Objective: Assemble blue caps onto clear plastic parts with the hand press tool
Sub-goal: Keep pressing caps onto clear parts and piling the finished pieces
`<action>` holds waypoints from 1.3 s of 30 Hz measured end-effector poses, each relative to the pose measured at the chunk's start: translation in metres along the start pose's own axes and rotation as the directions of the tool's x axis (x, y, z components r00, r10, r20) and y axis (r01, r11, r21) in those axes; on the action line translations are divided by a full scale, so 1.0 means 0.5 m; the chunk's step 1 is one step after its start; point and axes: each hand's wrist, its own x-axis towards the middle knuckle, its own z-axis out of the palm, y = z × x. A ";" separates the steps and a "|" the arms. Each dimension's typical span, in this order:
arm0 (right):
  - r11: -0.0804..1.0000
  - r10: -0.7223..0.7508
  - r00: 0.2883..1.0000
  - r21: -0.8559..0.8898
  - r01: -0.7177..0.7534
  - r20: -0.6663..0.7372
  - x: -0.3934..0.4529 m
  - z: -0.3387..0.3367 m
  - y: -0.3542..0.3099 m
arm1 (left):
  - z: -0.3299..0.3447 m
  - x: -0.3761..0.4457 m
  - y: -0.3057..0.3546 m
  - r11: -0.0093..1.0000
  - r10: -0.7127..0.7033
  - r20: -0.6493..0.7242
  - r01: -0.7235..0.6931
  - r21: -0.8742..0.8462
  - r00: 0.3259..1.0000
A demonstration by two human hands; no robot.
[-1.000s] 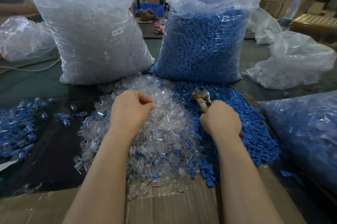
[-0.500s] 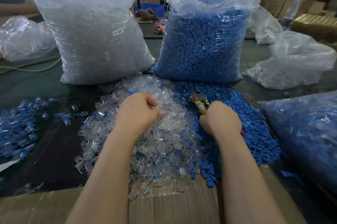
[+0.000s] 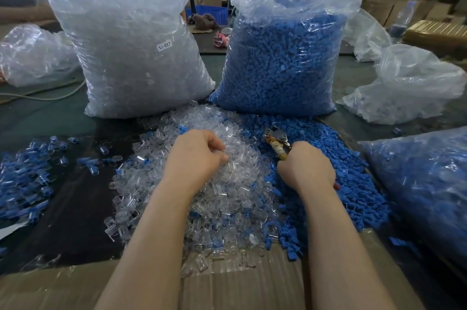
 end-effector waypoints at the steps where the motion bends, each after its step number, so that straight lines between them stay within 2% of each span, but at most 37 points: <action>1: 1.000 -0.004 1.000 0.005 0.004 -0.001 0.000 0.001 0.000 | 0.001 0.001 -0.001 1.000 -0.003 -0.010 0.002 -0.026 1.000; 9: 0.994 -0.038 0.995 0.099 0.047 -0.087 0.004 0.008 0.007 | 0.017 -0.004 0.019 0.984 0.060 -0.152 -0.084 -0.158 0.987; 13: 0.943 -0.081 0.989 0.311 0.116 -0.122 0.014 -0.001 0.003 | 0.018 -0.003 0.019 0.964 0.033 -0.138 -0.068 -0.259 0.990; 15: 0.834 -0.131 0.986 0.525 0.168 -0.108 0.011 -0.008 -0.001 | 0.016 -0.004 0.023 0.941 0.016 -0.135 -0.060 -0.334 0.991; 17: 0.664 -0.160 0.983 0.726 0.177 -0.094 0.003 -0.015 -0.009 | 0.015 -0.006 0.030 0.919 0.004 -0.143 -0.060 -0.389 0.990; 20: 0.514 -0.189 0.977 0.837 0.189 -0.104 -0.007 -0.019 -0.022 | 0.017 -0.009 0.042 0.888 -0.003 -0.118 -0.052 -0.457 0.993; 23: 0.424 -0.224 0.970 0.886 0.186 -0.096 -0.010 -0.020 -0.030 | 0.021 -0.011 0.054 0.829 0.001 -0.051 -0.030 -0.558 0.999; 30: 0.324 -0.283 0.951 0.922 0.214 -0.121 -0.016 -0.022 -0.040 | 0.031 -0.014 0.062 0.687 0.064 0.075 0.011 -0.727 0.995; 39: 0.299 -0.279 0.940 0.912 0.281 -0.198 -0.024 -0.013 -0.049 | 0.037 -0.017 0.069 0.577 -0.012 0.025 0.027 -0.816 1.000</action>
